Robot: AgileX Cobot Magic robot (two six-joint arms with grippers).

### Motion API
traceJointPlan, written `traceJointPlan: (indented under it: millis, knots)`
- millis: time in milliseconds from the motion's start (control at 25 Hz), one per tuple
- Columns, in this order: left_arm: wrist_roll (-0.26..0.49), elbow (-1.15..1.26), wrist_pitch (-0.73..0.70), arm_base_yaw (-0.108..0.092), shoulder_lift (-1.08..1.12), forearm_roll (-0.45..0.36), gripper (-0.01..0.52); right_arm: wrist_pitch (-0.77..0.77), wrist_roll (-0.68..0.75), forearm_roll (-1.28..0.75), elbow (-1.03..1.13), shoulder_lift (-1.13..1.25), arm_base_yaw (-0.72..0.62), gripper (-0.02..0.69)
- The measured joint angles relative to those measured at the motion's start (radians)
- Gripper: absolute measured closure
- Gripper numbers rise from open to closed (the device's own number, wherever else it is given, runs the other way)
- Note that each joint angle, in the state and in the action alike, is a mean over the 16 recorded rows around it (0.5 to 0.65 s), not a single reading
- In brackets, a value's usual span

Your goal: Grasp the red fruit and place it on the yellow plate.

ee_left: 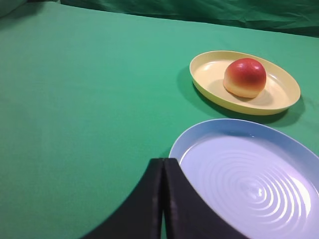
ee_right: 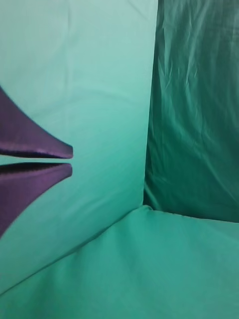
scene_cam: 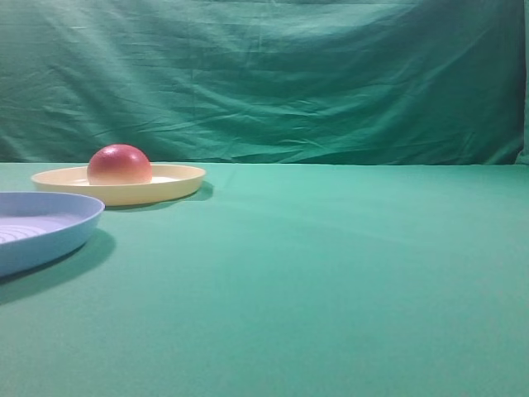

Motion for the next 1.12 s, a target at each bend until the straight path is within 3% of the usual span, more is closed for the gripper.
traceJointPlan:
  millis: [360,1120]
  knots:
    - [0.0,0.0,0.0,0.0,0.0,0.0,0.514,-0.03,0.017,0.006,0.112,-0.024,-0.006,0.665]
    - [0.0,0.0,0.0,0.0,0.0,0.0,0.514,0.012,0.018,0.006,0.115,-0.024,-0.006,0.665]
